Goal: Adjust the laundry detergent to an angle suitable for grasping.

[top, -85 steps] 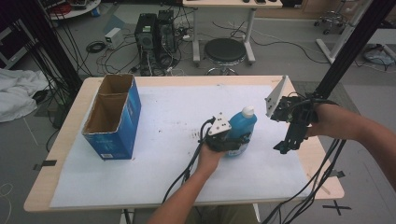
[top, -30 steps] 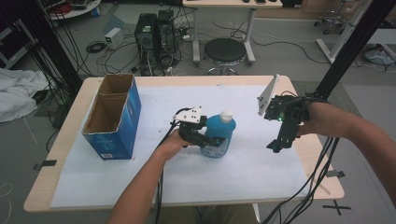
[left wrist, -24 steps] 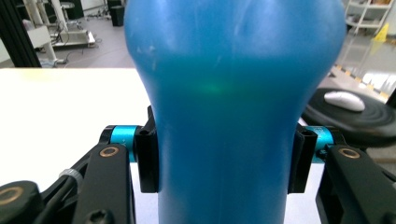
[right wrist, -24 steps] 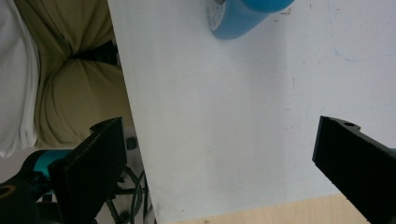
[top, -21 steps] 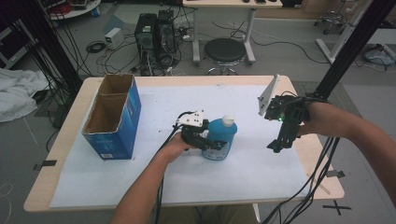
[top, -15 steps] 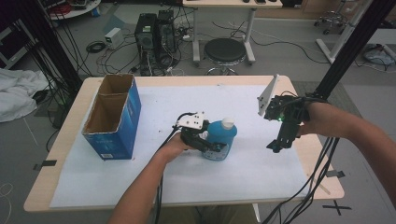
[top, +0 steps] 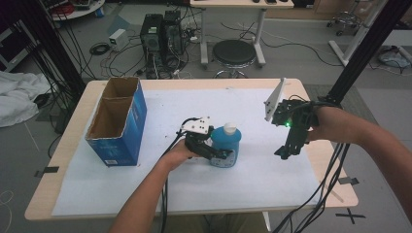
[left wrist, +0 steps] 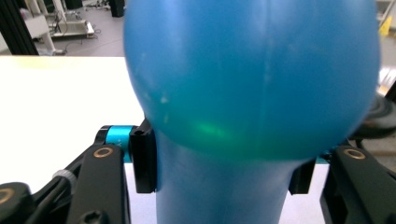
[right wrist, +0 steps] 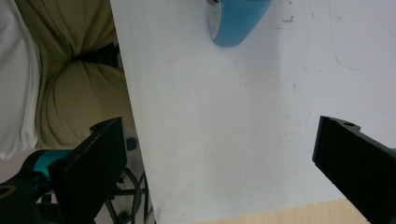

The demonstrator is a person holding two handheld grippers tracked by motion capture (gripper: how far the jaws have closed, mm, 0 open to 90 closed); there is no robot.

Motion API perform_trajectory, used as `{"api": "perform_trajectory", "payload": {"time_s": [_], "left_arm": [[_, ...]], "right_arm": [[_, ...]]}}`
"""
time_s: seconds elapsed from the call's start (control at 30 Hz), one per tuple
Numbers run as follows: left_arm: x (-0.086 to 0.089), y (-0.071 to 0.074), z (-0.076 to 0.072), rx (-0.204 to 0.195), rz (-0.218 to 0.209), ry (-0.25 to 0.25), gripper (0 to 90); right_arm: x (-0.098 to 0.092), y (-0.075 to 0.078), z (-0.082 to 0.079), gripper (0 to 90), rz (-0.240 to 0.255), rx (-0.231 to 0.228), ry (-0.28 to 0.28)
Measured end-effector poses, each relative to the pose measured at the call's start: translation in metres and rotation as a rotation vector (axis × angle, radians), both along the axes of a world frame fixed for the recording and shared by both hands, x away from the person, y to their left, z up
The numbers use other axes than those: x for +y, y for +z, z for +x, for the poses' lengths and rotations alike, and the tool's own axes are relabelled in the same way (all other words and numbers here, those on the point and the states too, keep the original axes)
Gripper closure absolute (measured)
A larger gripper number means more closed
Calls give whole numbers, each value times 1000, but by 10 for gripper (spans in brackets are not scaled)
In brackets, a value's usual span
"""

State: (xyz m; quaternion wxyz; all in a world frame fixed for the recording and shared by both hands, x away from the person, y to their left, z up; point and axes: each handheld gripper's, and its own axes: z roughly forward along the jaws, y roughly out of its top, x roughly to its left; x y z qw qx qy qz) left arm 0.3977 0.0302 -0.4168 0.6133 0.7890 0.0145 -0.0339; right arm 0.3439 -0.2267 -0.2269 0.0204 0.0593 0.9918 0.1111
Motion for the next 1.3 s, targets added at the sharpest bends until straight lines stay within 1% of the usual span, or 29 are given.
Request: {"api": "perform_trajectory", "payload": {"time_s": [0.03, 0.07, 0.13, 0.17, 0.2, 0.3, 0.33, 0.37, 0.43, 0.47, 0.57, 0.6, 0.67, 0.73, 0.8, 0.83, 0.93, 1.0, 1.07, 1.13, 1.2, 1.23, 1.27, 1.3], "left_arm": [[0, 1, -1, 3, 9, 13, 334], [0, 1, -1, 10, 10, 16, 301], [1, 4, -2, 7, 13, 19, 292], [1, 5, -3, 7, 11, 23, 278], [2, 6, -4, 7, 14, 26, 276], [4, 8, -6, 4, 28, 33, 275], [5, 9, -6, 7, 31, 45, 248], [6, 11, -7, 7, 34, 57, 214], [9, 13, -9, 2, 28, 67, 212], [11, 15, -10, -3, 30, 69, 212], [13, 20, -13, -19, 35, 67, 212], [14, 21, -15, -20, 38, 72, 212], [18, 23, -17, -23, 46, 89, 212], [22, 25, -19, -28, 65, 108, 212], [28, 27, -22, -33, 88, 114, 212], [30, 29, -23, -36, 98, 115, 212], [39, 35, -27, -36, 116, 128, 212], [45, 41, -30, -19, 128, 159, 212], [50, 47, -32, 15, 156, 188, 212], [55, 53, -33, 47, 194, 231, 212], [62, 58, -35, 38, 229, 239, 212], [65, 61, -35, 21, 245, 246, 212], [65, 61, -35, 21, 245, 246, 212], [72, 66, -36, 6, 262, 267, 212]], "right_arm": [[0, 0, 0, 23, 3, 0, 0], [0, 1, -1, 23, -2, 3, -8], [0, 1, -1, 23, -2, -1, 3], [-1, 1, -2, 23, -10, 1, -10], [-1, 1, -1, 23, -3, 0, 0], [-1, 1, -2, 23, 0, -3, -1], [-2, 2, -3, 23, -4, -1, -11], [-2, 2, -3, 23, -1, -5, 1], [-2, 2, -4, 23, -1, -3, -6], [-2, 2, -4, 23, 1, -7, 4], [-2, 2, -4, 23, 5, -9, 5], [-2, 2, -5, 23, 4, -7, 0], [-2, 3, -5, 23, 7, -11, 7], [-2, 3, -7, 23, 9, -9, 4], [-4, 4, -7, 23, 13, -15, 11], [-4, 4, -8, 23, 10, -12, 2], [-6, 5, -8, 23, 18, -17, 7], [-7, 5, -9, 23, 22, -20, 11], [-8, 5, -9, 23, 22, -23, 13], [-9, 6, -9, 23, 23, -21, 12], [-9, 6, -10, 23, 27, -24, 13], [-9, 6, -9, 23, 29, -25, 17], [-9, 6, -9, 23, 29, -25, 17], [-9, 6, -9, 23, 30, -27, 18]]}}
